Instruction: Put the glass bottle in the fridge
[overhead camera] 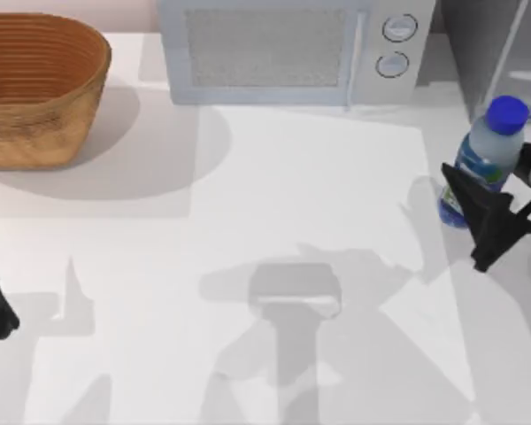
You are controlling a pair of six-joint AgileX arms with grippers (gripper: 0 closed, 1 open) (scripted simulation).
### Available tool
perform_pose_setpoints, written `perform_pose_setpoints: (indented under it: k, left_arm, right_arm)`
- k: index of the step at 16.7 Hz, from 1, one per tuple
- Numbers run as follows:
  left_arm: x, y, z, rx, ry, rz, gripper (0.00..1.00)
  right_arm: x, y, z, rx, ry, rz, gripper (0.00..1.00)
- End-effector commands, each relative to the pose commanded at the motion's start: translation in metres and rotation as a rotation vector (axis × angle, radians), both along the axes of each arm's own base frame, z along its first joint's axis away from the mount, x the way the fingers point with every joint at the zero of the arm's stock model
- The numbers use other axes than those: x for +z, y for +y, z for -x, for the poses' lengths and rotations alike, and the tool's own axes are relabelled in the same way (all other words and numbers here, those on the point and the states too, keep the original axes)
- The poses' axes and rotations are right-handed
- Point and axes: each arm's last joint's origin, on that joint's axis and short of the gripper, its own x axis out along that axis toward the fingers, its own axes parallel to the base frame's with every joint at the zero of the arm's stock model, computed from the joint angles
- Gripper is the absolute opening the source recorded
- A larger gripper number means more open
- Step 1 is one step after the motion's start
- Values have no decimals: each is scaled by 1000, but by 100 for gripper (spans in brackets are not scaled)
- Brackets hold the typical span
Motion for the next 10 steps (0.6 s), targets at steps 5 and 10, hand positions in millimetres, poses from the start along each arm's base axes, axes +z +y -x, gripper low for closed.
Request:
perform_pose_setpoints:
  k: [5, 10]
  left_arm:
    - [0, 0, 0, 0, 0, 0, 100]
    - [0, 0, 0, 0, 0, 0, 100]
  right_arm:
    - [33, -15, 33, -154, -8, -8, 1]
    - [48, -32, 80, -340, -18, -24, 1]
